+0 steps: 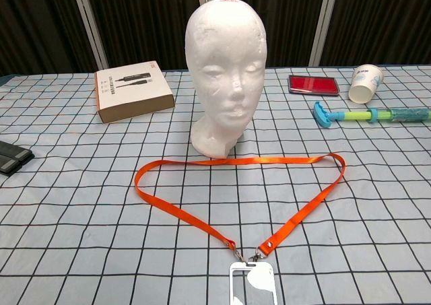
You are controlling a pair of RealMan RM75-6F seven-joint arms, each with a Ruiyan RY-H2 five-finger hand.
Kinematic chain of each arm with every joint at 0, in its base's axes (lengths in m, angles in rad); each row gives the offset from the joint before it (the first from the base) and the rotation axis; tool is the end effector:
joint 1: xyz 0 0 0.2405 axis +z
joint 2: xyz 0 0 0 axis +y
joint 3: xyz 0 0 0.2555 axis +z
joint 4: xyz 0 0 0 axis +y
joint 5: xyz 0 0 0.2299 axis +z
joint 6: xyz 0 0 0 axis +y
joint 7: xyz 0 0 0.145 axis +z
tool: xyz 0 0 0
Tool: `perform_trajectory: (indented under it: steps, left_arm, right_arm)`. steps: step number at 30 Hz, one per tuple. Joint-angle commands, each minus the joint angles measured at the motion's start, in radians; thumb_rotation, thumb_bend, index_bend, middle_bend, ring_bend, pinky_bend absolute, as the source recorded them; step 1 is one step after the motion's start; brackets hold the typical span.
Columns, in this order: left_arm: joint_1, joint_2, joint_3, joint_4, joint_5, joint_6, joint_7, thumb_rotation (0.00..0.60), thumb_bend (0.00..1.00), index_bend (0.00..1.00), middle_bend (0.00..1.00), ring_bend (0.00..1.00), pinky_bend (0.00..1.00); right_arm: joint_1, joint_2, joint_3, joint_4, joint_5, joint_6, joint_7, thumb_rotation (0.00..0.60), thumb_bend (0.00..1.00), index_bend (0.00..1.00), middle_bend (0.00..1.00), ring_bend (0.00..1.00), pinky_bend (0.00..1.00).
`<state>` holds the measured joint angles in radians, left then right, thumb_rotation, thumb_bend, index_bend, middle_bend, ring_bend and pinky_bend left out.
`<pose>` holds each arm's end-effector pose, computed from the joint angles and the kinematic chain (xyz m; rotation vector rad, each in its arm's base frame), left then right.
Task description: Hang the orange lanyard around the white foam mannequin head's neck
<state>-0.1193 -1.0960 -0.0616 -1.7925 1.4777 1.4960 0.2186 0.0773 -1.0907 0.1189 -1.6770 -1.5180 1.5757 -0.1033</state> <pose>-0.2753 0.1925 0.1359 -1.4101 -0.8322 -0.8910 -0.2947 -0.1942 0.1646 1.3254 -0.7339 0.9602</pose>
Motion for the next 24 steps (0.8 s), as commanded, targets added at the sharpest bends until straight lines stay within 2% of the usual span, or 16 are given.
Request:
perform_trajectory:
  steps: [1,10,12,14,15,17,19,22,24]
  left_arm:
    - [-0.001,0.000,-0.001,0.002,-0.002,-0.001,0.000,0.600,0.00,0.00,0.00,0.00,0.00]
    - [-0.012,-0.003,-0.005,0.017,-0.011,-0.025,-0.029,0.600,0.00,0.00,0.00,0.00,0.00]
    - [-0.016,-0.006,-0.005,0.026,-0.015,-0.033,-0.027,0.600,0.00,0.00,0.00,0.00,0.00]
    - [-0.019,-0.011,-0.003,0.027,-0.024,-0.048,-0.034,0.600,0.00,0.00,0.00,0.00,0.00]
    - [-0.021,-0.011,-0.002,0.027,-0.027,-0.053,-0.036,0.600,0.00,0.00,0.00,0.00,0.00]
    - [-0.025,-0.017,-0.008,0.035,-0.040,-0.058,-0.017,0.600,0.00,0.00,0.00,0.00,0.00]
    - [-0.031,-0.025,-0.013,0.042,-0.047,-0.062,-0.012,0.600,0.00,0.00,0.00,0.00,0.00]
    - [-0.033,-0.032,-0.019,0.058,-0.043,-0.056,-0.021,0.600,0.00,0.00,0.00,0.00,0.00]
    - [-0.035,-0.041,-0.021,0.076,-0.042,-0.054,-0.020,0.600,0.00,0.00,0.00,0.00,0.00]
  right_arm:
    - [0.001,0.000,-0.002,0.001,0.002,-0.006,0.002,0.600,0.00,0.06,0.00,0.00,0.00]
    - [0.026,-0.011,-0.010,0.016,0.020,-0.073,0.032,0.600,0.00,0.08,0.00,0.00,0.00]
    - [0.059,-0.027,-0.009,0.031,-0.005,-0.112,0.059,0.600,0.00,0.09,0.00,0.00,0.00]
    - [0.115,-0.065,-0.001,0.093,-0.055,-0.150,0.112,0.600,0.00,0.11,0.00,0.00,0.00]
    - [0.135,-0.073,-0.002,0.108,-0.064,-0.175,0.127,0.600,0.00,0.13,0.00,0.00,0.00]
    - [0.219,-0.092,0.010,0.132,-0.060,-0.298,0.151,0.600,0.01,0.17,0.00,0.00,0.00]
    - [0.285,-0.109,0.031,0.158,-0.035,-0.391,0.115,0.600,0.02,0.24,0.00,0.00,0.00]
    - [0.350,-0.141,0.053,0.186,-0.004,-0.472,0.045,0.600,0.07,0.37,0.00,0.00,0.00]
    - [0.399,-0.172,0.070,0.192,0.040,-0.543,0.012,0.600,0.12,0.40,0.00,0.00,0.00]
